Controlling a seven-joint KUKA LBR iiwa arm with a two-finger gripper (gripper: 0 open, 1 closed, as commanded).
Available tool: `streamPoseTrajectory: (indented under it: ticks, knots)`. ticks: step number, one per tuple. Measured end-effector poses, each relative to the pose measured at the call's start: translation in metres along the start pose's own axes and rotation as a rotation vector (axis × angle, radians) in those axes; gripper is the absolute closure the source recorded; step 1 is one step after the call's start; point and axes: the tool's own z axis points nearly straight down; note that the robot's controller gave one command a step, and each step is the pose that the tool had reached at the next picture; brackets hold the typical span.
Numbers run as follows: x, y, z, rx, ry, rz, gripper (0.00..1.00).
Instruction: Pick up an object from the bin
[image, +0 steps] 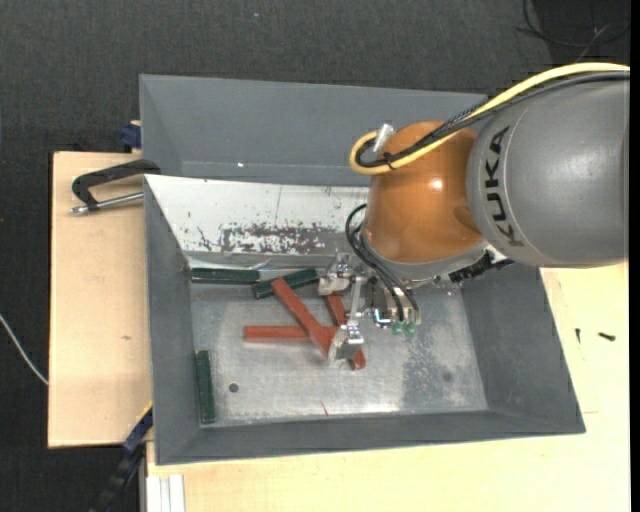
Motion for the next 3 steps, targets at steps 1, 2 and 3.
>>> streamPoseTrajectory:
  ticks: [1,2,3]
  knots:
    - [-0.001,0.000,-0.004,-0.001,-0.007,0.001,0.00]
    - [-0.052,-0.046,0.086,-0.015,-0.005,0.221,1.00]
    - [-0.052,-0.046,0.085,-0.015,-0.006,0.222,1.00]
